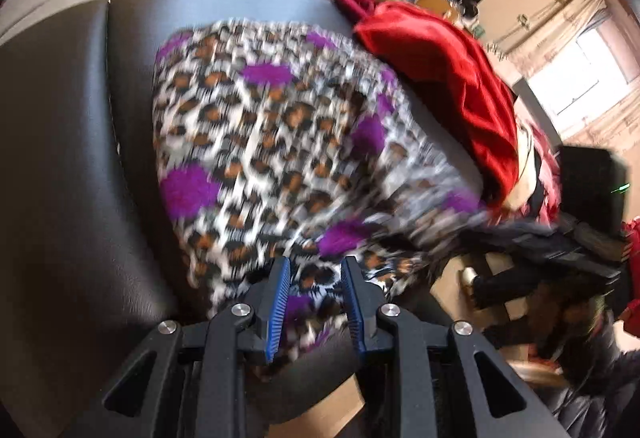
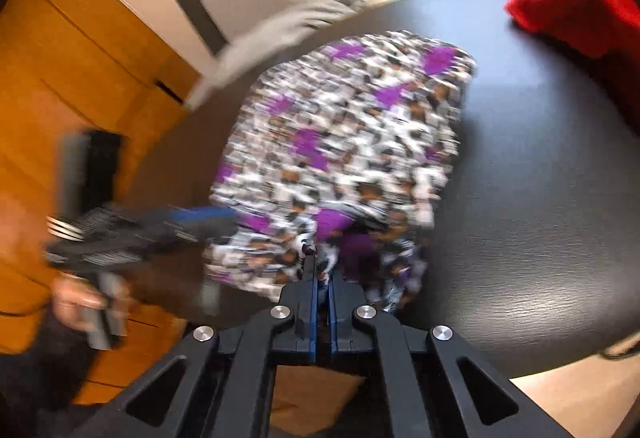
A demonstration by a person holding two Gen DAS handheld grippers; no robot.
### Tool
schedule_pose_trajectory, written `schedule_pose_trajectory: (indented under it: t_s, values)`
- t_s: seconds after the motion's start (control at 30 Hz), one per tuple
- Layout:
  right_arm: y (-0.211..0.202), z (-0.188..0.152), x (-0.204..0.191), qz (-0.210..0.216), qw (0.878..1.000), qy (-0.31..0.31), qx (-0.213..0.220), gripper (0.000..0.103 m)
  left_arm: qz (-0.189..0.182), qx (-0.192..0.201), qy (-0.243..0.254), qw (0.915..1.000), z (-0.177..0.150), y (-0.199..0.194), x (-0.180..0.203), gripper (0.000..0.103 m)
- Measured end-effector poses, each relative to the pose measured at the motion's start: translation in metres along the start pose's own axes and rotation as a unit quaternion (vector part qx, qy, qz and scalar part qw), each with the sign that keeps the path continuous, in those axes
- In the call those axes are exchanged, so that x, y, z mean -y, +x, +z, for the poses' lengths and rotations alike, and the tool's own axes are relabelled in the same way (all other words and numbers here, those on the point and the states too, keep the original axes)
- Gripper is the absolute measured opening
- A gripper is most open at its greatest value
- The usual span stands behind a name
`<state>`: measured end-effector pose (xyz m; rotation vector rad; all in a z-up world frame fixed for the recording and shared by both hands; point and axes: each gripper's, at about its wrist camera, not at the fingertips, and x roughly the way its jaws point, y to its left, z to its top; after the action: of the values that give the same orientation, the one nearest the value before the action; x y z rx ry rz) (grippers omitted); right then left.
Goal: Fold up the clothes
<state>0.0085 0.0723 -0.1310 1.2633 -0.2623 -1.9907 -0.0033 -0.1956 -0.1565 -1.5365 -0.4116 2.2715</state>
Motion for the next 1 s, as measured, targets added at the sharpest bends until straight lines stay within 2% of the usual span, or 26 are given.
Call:
schedule_pose_trajectory:
  t_s: [0.07, 0.17, 0.27, 0.33, 0.37, 0.4, 0.47, 0.53, 0.6, 0.63, 0.67, 0.7, 0.8, 0.87, 0.93, 1.0]
  values:
    - [-0.008, -0.005, 0.003, 0.007, 1.000, 0.006, -0.002, 0.004, -0.010, -0.008, -0.002, 0.9999, -0.006, 0.001, -0.006, 0.026]
    - [0.018, -0.023, 0.030, -0.029, 0.997, 0.032, -0.061, 0.004, -0.024, -0.007, -0.011, 0.9996, -0.010, -0.001, -0.011, 0.023]
    - [0.032, -0.023, 0.032, -0.025, 0.997, 0.042, -0.060, 0.010, -0.017, -0.001, -0.010, 0.9998, -0.010, -0.009, -0.007, 0.025]
    - [0.026, -0.006, 0.030, -0.028, 0.998, 0.048, -0.030, 0.012, -0.034, 0.014, -0.006, 0.9993, -0.009, -0.017, -0.002, 0.025]
    - [0.020, 0.007, 0.029, -0.030, 0.998, 0.054, -0.009, 0.024, -0.041, 0.021, -0.009, 0.9989, -0.006, -0.021, -0.001, 0.026]
    - [0.014, 0.017, 0.029, -0.035, 0.998, 0.055, 0.010, 0.041, -0.041, 0.029, -0.010, 0.9987, -0.004, -0.024, 0.000, 0.026]
    - [0.014, 0.044, 0.029, -0.045, 0.996, 0.054, 0.048, 0.055, -0.043, 0.045, -0.007, 0.9980, 0.004, -0.028, 0.002, 0.026]
    - [0.028, 0.068, 0.036, -0.048, 0.994, 0.067, 0.064, 0.055, -0.039, 0.052, -0.001, 0.9979, 0.014, -0.027, 0.006, 0.026]
    - [0.054, 0.085, 0.050, -0.049, 0.992, 0.095, 0.064, 0.054, -0.033, 0.051, 0.013, 0.9981, 0.019, -0.021, 0.014, 0.026]
    - [0.070, 0.093, 0.054, -0.045, 0.992, 0.105, 0.057, 0.050, -0.029, 0.049, 0.020, 0.9982, 0.020, -0.017, 0.017, 0.026]
    - [0.086, 0.101, 0.058, -0.042, 0.991, 0.114, 0.049, 0.028, -0.024, 0.046, 0.025, 0.9983, 0.020, -0.013, 0.019, 0.026]
    - [0.101, 0.107, 0.056, -0.059, 0.991, 0.110, 0.039, 0.006, -0.018, 0.039, 0.030, 0.9986, 0.019, -0.008, 0.021, 0.026]
    - [0.109, 0.128, 0.040, -0.116, 0.989, 0.069, 0.063, 0.004, -0.001, 0.002, 0.035, 0.9994, 0.008, 0.015, 0.018, 0.025]
    - [0.111, 0.138, 0.043, -0.169, 0.981, 0.062, 0.073, 0.004, -0.016, 0.013, 0.017, 0.9996, 0.002, 0.014, 0.011, 0.024]
    - [0.134, 0.139, 0.059, -0.191, 0.978, 0.074, 0.038, 0.004, -0.015, 0.012, 0.008, 0.9998, 0.000, 0.012, 0.008, 0.022]
    - [0.150, 0.139, 0.055, -0.196, 0.978, 0.056, 0.032, 0.005, -0.010, 0.013, 0.009, 0.9998, -0.001, 0.010, 0.012, 0.023]
